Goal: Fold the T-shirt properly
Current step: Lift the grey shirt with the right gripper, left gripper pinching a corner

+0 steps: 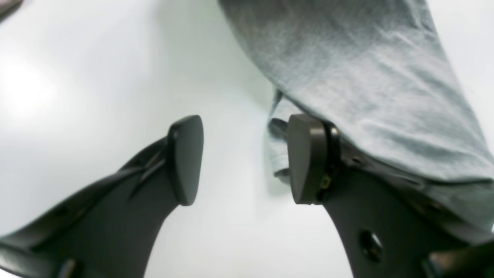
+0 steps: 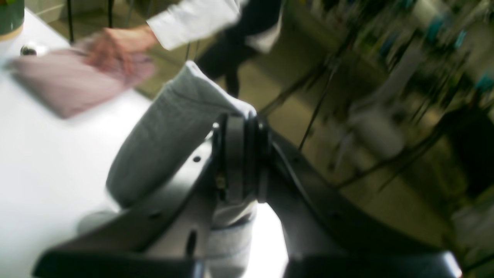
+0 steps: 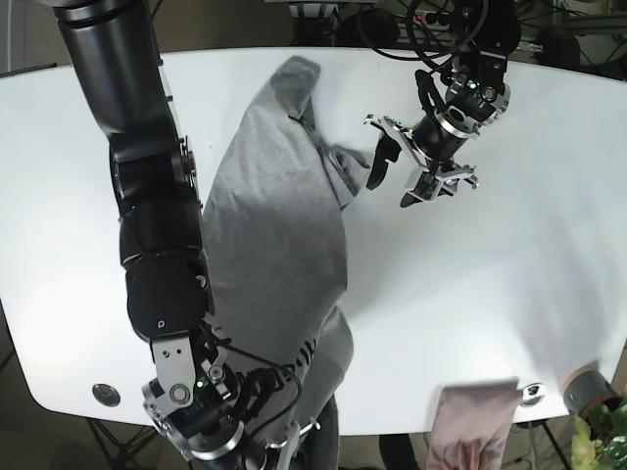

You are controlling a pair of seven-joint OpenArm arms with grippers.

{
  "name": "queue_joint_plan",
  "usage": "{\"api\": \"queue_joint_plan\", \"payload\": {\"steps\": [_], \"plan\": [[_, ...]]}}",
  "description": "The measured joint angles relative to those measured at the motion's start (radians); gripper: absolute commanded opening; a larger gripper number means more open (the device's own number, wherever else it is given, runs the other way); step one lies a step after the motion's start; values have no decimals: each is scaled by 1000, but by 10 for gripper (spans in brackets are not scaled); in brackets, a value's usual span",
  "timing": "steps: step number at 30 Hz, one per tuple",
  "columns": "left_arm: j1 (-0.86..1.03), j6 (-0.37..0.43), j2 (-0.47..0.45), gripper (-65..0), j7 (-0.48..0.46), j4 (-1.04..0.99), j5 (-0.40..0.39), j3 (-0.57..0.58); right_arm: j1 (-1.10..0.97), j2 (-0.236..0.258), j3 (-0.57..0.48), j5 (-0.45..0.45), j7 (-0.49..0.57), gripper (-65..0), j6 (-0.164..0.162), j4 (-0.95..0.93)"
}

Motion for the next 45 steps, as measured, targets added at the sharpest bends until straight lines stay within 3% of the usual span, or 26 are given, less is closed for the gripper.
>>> {"api": "queue_joint_plan", "payload": {"steps": [2, 7, 18, 21, 24, 26, 28, 32, 40, 45], "plan": [[3, 0, -1, -319, 3, 0, 1, 3, 54, 15, -6, 6, -2, -628, 19, -2], [2, 0, 3, -319, 3, 0, 0, 8, 197, 32, -1, -1, 1, -628, 34, -69], [-35, 5, 31, -317, 7, -8, 3, 6, 330, 65, 1, -2, 7, -628, 32, -155], [-70, 10, 59, -262, -6, -45, 1, 12, 320, 64, 1, -2, -1, -628, 33, -158], [-95, 7, 59, -142, 1, -95, 3, 52, 319, 63, 0, -3, -4, -628, 33, -160], [-118, 9, 56, -103, 23, -132, 8, 86, 322, 63, 1, -2, -2, -628, 33, -163], [-137, 11, 58, -94, 20, -143, 8, 104, 321, 63, 1, -3, 1, -628, 32, -164], [-191, 90, 60, -92, -4, -184, 2, 192, 305, 63, 1, -2, 0, -628, 33, -162], [-312, 101, 73, -94, 3, -338, -2, 356, 272, 65, 1, -2, -1, -628, 33, -164], [-359, 105, 136, -96, -5, -411, 1, 371, 269, 64, 1, -5, -3, -628, 32, -164]]}}
